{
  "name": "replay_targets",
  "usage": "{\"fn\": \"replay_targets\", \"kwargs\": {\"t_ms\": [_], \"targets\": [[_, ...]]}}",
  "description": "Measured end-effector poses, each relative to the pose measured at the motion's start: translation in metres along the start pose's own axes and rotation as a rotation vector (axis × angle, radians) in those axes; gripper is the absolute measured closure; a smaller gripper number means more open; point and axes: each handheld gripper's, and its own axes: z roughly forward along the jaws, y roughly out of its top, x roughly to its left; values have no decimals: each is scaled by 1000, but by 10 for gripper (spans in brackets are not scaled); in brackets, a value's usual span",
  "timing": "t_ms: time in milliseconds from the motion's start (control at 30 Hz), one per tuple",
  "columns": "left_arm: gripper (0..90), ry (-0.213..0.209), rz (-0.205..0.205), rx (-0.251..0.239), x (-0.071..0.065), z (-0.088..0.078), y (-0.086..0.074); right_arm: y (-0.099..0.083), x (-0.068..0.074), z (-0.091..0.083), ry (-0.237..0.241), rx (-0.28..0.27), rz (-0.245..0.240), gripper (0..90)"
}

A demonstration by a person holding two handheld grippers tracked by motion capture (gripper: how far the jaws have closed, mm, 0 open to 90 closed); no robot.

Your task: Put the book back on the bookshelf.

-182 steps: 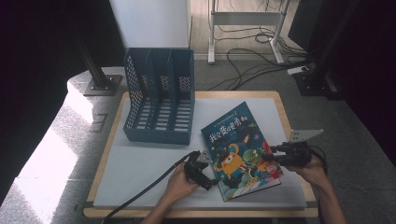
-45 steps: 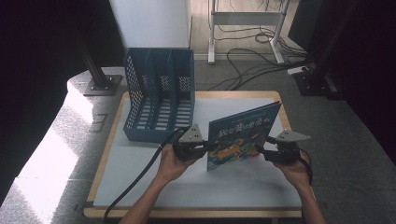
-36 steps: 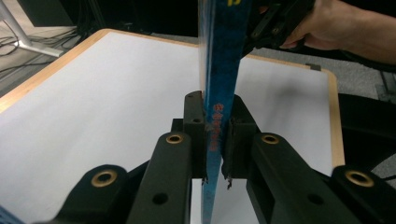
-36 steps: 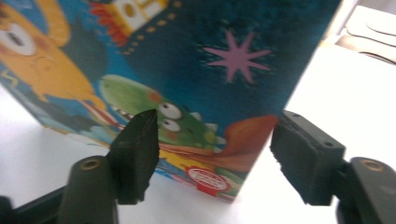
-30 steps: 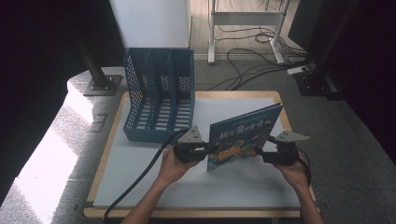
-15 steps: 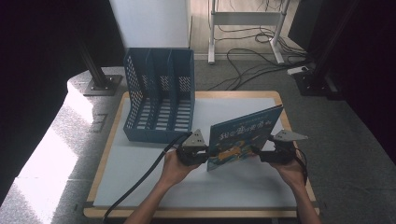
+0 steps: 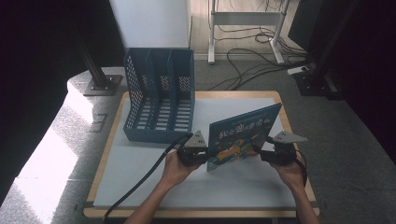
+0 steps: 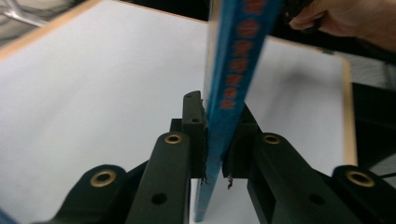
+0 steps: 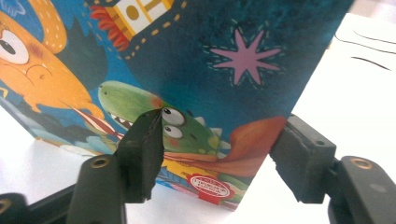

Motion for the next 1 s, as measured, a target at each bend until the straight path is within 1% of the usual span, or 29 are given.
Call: {"fn": "replay_targets", "kwargs": {"t_ms": [167,200,267,300,333,367,400,433,467,500,667,933,1000], "targets": [[825,-3,-6,-5,1,-1,-1,0,2,1,-13,-16,5,370],[826,-6,-13,-7,3,-2,-2,0,2,1,-13,-35,17,369],[827,-9,-20,-14,4,-2,-3,1,2,0,-8,-65,25,376],[828,-9,-20,-14,4,-2,-3,1,2,0,-8,-65,25,376],[828,-12,-21,-18,5,-3,-4,3,1,0,-5,-77,30,377],[829,-15,-29,-25,6,-5,-4,6,1,0,0,-75,20,378],[830,-15,-29,-25,6,-5,-4,6,1,0,0,-75,20,378],[829,-15,-24,-33,7,-7,-5,9,2,0,4,-74,9,379],[830,-15,-24,-33,7,-7,-5,9,2,0,4,-74,9,379],[830,-13,-22,-34,7,-7,-5,11,2,-1,8,-86,11,381],[829,-9,-25,-46,8,-15,-3,16,4,-1,12,-94,7,383],[830,15,-17,-63,10,-29,1,30,8,2,33,-113,3,386],[830,17,-24,-68,11,-33,2,33,9,2,37,-119,7,388]]}}
